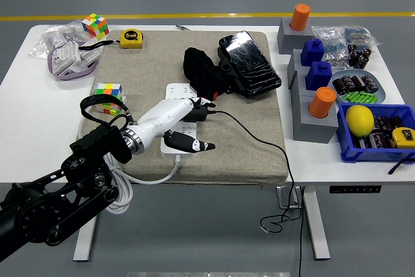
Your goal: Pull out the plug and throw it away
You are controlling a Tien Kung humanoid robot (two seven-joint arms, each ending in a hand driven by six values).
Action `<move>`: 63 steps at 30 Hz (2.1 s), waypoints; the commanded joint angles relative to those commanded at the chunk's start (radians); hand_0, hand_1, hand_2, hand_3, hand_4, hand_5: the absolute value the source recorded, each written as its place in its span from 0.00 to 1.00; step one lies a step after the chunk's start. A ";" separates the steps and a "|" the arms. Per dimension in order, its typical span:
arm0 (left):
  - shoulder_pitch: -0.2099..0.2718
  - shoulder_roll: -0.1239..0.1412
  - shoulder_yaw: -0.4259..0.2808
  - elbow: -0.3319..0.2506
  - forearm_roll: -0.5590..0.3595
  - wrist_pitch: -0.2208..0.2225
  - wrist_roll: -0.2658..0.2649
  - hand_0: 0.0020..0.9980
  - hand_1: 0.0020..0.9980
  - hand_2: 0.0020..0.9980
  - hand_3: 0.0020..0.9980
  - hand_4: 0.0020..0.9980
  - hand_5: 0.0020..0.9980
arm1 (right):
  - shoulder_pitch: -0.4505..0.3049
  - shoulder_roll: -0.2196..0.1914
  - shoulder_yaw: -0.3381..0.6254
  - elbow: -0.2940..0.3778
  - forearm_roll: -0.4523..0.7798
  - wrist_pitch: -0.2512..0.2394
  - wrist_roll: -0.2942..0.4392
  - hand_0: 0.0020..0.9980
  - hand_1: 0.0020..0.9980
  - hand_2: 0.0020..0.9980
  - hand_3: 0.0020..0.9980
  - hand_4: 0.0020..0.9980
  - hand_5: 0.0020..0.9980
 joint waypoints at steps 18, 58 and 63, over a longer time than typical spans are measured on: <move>-0.221 -0.099 0.097 0.324 -0.013 0.011 -0.016 0.67 0.77 0.73 0.78 0.91 0.11 | 0.008 -0.008 -0.025 -0.001 0.011 -0.005 0.000 0.57 0.65 0.67 0.57 0.97 0.48; -0.293 -0.130 0.147 0.516 -0.095 0.028 -0.035 0.33 0.47 0.47 0.55 0.76 0.00 | 0.002 -0.010 -0.026 -0.003 0.013 -0.004 0.002 0.57 0.65 0.67 0.57 0.98 0.48; -0.297 -0.127 0.142 0.504 -0.092 0.036 -0.052 0.30 0.43 0.42 0.54 0.75 0.00 | 0.003 -0.009 -0.021 -0.002 0.013 -0.003 0.002 0.57 0.65 0.67 0.57 0.98 0.48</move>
